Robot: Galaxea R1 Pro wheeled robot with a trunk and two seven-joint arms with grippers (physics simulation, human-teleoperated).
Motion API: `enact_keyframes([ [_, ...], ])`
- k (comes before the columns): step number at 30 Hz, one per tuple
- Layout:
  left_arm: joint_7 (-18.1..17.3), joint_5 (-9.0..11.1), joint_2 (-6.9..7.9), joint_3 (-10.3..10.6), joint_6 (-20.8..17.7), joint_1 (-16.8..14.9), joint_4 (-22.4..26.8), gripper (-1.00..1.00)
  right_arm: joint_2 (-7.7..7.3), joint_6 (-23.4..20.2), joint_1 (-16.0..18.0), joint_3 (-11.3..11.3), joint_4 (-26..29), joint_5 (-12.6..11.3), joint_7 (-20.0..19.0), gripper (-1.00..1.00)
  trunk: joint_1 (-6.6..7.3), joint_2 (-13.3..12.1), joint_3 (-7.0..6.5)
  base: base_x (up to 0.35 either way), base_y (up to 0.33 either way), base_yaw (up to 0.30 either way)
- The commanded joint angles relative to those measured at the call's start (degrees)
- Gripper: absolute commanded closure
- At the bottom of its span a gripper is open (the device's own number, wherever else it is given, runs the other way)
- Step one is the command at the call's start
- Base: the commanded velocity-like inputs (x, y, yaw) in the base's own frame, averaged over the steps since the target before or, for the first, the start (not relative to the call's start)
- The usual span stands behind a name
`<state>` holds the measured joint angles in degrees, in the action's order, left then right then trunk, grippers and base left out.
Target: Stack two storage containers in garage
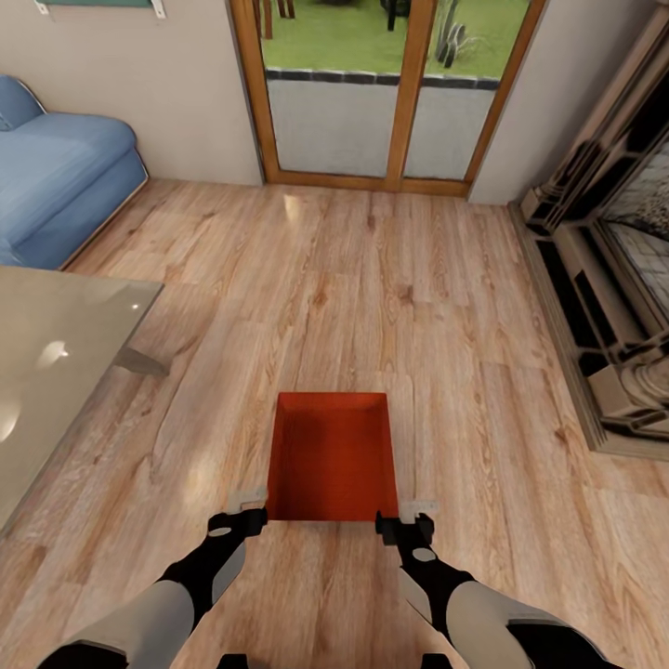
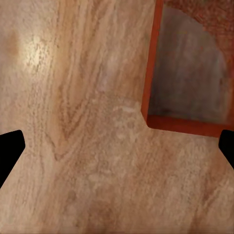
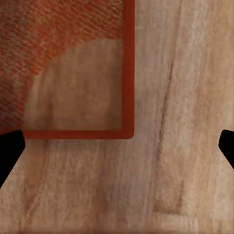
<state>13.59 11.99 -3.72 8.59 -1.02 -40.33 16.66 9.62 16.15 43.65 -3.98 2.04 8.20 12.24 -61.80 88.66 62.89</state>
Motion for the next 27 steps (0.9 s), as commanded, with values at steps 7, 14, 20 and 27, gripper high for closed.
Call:
enact_keyframes([
  [7,0.4,0.5,0.03,0.5,0.0,0.0,-1.6,-1.00,0.25,-0.4,0.0,-0.4,-0.7,0.5,0.2,-1.00,-1.54,2.8,1.29,0.000,0.000,0.000],
  [14,0.4,0.5,0.03,0.5,0.0,0.0,-1.7,-1.00,0.21,-9.0,0.0,-0.6,-0.7,0.7,0.2,-1.00,-3.08,5.6,2.55,0.000,0.000,0.000],
  [20,0.4,0.5,0.03,0.5,0.0,0.0,-1.7,-1.00,0.01,-8.4,0.0,-0.7,-0.4,0.4,0.2,-1.00,-4.40,8.1,3.62,0.000,0.000,0.000],
  [27,0.4,0.5,0.03,0.5,0.0,0.0,-1.7,-1.00,-0.03,-6.2,0.0,-0.6,-0.4,0.4,0.2,-1.00,-5.93,10.9,4.88,0.000,0.000,0.000],
])
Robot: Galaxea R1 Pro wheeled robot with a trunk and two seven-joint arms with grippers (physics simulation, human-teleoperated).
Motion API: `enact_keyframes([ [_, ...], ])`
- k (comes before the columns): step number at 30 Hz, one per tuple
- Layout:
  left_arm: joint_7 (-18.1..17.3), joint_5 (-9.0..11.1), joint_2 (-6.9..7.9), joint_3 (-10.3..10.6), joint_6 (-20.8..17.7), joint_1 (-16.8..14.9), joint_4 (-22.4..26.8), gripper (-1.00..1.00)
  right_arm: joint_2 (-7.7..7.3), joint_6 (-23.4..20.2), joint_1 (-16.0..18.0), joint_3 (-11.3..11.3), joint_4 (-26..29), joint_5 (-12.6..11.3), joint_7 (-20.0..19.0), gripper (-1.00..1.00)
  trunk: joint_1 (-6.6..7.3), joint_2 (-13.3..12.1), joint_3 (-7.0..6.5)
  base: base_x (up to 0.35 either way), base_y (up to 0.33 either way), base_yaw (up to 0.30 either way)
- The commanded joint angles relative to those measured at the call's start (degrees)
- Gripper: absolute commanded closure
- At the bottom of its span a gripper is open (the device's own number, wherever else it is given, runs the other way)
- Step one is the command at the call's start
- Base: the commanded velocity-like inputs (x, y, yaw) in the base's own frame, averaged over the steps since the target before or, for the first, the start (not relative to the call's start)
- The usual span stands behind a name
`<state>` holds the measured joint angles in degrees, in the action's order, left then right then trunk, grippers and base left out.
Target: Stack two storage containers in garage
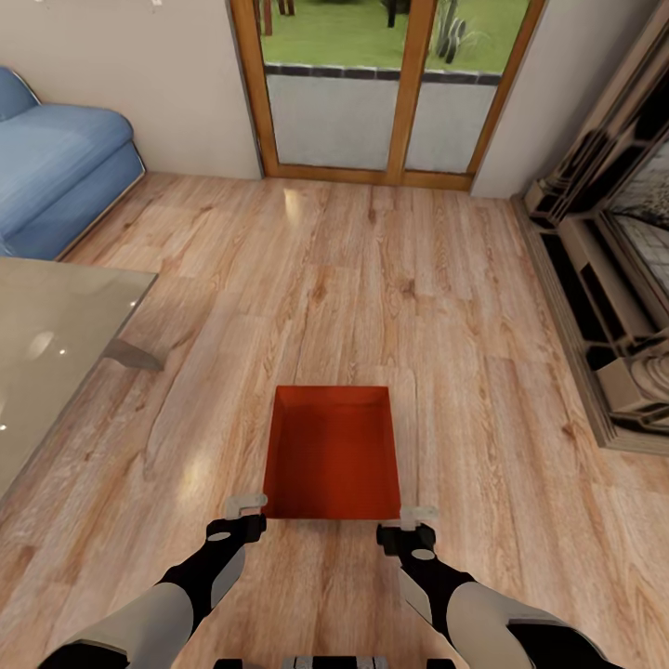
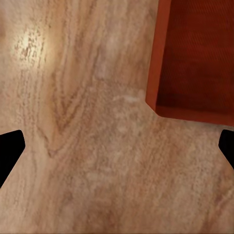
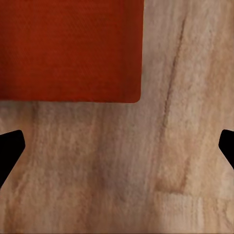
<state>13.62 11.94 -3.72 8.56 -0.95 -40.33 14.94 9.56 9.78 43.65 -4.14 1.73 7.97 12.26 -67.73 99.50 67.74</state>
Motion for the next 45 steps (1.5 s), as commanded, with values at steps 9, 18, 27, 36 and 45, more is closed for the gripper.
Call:
enact_keyframes([
  [9,0.4,0.6,0.03,0.5,-0.1,0.0,0.1,-1.00,0.12,4.2,0.0,-0.4,-0.1,0.6,0.2,-1.00,-1.98,3.6,1.65,0.000,0.000,0.000],
  [18,0.4,0.6,0.03,0.5,0.0,0.0,0.3,-1.00,0.13,4.6,0.0,-0.5,0.0,0.6,0.2,-1.00,-2.42,4.4,2.01,0.000,0.000,0.000],
  [27,0.4,0.6,-0.23,0.4,0.0,0.0,0.3,-1.00,0.02,4.6,0.0,-0.5,0.0,0.6,0.2,-1.00,-2.42,4.4,2.01,0.020,0.000,0.000],
  [36,0.4,0.5,-0.24,0.4,0.0,0.0,0.3,-1.00,0.02,4.6,0.0,-0.4,0.1,0.6,0.2,-1.00,-2.42,4.4,2.01,0.251,0.000,0.000],
  [45,0.4,0.6,-0.24,0.4,0.0,0.0,0.3,-1.00,0.02,4.6,0.0,-0.4,0.1,0.6,0.2,-1.00,-2.42,4.4,2.01,0.273,0.000,0.000],
])
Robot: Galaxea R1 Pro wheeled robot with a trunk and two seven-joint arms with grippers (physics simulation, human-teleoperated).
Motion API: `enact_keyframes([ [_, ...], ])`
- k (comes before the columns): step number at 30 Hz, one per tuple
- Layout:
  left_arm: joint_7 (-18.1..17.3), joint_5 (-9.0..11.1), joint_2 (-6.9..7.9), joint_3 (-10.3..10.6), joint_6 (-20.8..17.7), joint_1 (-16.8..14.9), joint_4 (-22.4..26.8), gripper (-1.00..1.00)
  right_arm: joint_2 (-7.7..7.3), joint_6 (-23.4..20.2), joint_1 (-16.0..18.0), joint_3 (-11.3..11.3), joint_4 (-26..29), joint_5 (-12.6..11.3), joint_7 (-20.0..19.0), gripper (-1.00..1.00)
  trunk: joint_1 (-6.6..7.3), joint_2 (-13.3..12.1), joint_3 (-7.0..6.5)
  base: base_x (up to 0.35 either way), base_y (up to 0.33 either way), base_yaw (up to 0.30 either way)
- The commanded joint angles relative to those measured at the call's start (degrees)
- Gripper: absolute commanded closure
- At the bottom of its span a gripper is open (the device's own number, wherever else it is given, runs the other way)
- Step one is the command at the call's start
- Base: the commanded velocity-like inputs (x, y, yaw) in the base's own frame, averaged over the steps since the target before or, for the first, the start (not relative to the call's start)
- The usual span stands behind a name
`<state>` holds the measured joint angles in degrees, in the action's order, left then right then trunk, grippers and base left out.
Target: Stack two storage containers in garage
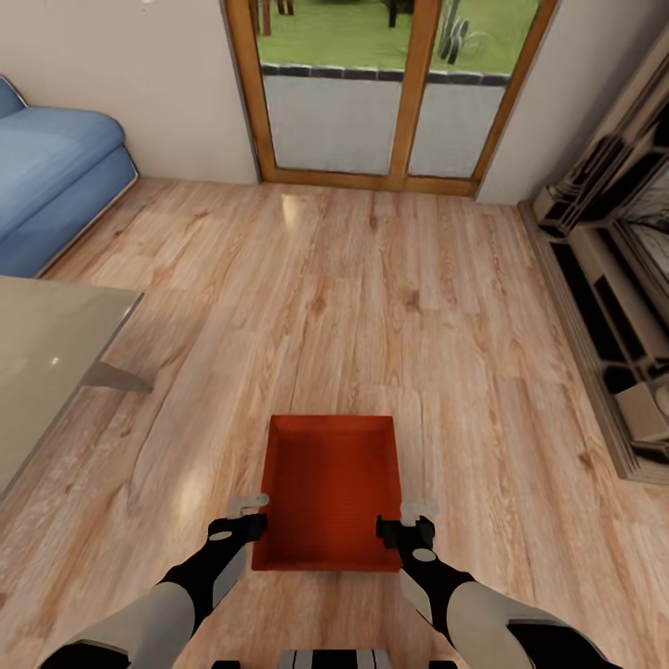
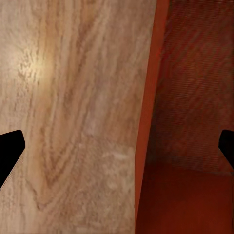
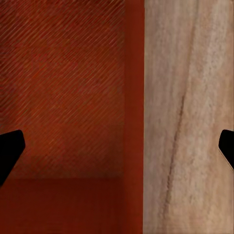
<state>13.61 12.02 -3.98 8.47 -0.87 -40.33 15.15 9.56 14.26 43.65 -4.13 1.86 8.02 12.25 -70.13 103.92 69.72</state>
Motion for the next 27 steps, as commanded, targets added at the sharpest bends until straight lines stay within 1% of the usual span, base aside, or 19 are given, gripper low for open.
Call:
enact_keyframes([
  [1,0.4,0.5,0.03,0.5,-0.1,0.0,0.1,-1.00,0.02,0.1,0.0,-0.4,-0.1,0.6,0.2,-1.00,-0.02,0.0,0.03,0.240,0.000,0.000],
  [6,0.4,0.5,0.09,0.5,-0.1,0.0,0.1,-1.00,-0.02,0.1,0.0,-0.4,-0.1,0.6,0.2,-1.00,-0.02,0.0,0.03,0.088,0.000,0.000],
  [14,0.4,0.6,0.11,0.4,-0.1,0.0,0.0,-1.00,-0.15,0.1,0.0,-0.5,-0.1,0.6,0.2,-1.00,-0.02,0.0,0.03,0.004,0.000,0.000],
  [27,0.4,0.6,0.03,0.4,-0.1,0.0,-0.1,-1.00,-0.24,0.1,0.0,-0.4,-0.1,1.4,0.2,-1.00,-0.02,0.0,0.03,0.000,0.000,0.000],
])
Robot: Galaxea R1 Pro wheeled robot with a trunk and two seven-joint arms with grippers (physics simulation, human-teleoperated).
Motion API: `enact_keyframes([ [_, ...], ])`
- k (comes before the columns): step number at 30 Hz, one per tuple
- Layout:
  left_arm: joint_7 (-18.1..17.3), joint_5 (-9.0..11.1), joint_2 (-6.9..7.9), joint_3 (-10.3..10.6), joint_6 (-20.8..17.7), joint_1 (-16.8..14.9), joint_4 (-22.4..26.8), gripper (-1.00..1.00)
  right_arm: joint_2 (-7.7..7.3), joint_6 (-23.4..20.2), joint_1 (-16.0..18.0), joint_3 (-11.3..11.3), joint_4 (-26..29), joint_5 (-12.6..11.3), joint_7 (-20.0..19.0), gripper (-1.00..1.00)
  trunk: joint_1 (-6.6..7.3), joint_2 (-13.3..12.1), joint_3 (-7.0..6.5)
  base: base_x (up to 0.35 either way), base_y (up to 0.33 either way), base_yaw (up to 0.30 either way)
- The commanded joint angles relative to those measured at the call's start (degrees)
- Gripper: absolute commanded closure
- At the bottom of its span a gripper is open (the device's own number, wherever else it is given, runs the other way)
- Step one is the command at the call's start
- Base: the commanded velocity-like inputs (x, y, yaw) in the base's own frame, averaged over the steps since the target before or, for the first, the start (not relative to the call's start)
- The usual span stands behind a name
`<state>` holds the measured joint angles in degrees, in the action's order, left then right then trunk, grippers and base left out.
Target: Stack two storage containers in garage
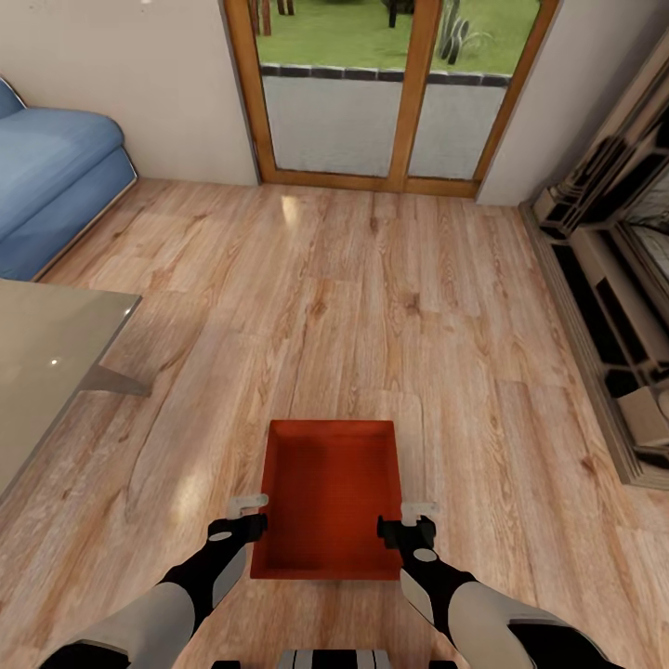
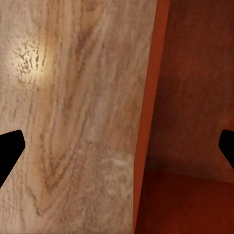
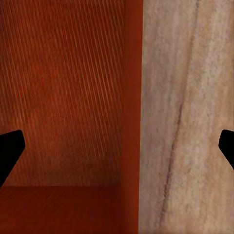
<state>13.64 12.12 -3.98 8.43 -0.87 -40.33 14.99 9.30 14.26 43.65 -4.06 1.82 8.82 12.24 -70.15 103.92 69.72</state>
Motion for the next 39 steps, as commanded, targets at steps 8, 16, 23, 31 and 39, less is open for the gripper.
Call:
enact_keyframes([
  [8,0.4,0.0,-0.45,0.6,-0.2,0.0,0.1,-1.00,0.07,0.1,0.0,-0.4,-0.1,0.5,0.2,-1.00,0.00,0.0,0.03,0.000,0.000,0.000],
  [16,0.3,-0.4,-2.12,0.8,-0.4,0.0,0.0,-1.00,0.06,0.2,0.0,-0.4,-0.1,0.5,0.2,-1.00,0.00,0.0,0.03,0.000,0.000,0.000],
  [23,-0.2,-0.4,-2.25,0.8,-0.4,0.0,-0.3,-1.00,0.07,0.2,0.0,-0.4,-0.1,0.4,0.2,-1.00,0.00,0.0,0.03,0.000,0.000,0.000],
  [31,-0.3,-0.5,-2.19,0.9,-0.4,0.0,-1.5,-1.00,0.10,0.2,0.0,-0.3,-0.6,0.3,0.2,-1.00,0.00,0.0,0.03,0.000,0.000,0.000],
  [39,-0.3,-0.5,-2.22,0.9,-0.4,0.0,-1.9,-1.00,0.10,0.3,0.0,-0.3,-0.8,0.2,-0.1,-1.00,0.00,0.0,0.03,0.000,0.000,0.000],
])
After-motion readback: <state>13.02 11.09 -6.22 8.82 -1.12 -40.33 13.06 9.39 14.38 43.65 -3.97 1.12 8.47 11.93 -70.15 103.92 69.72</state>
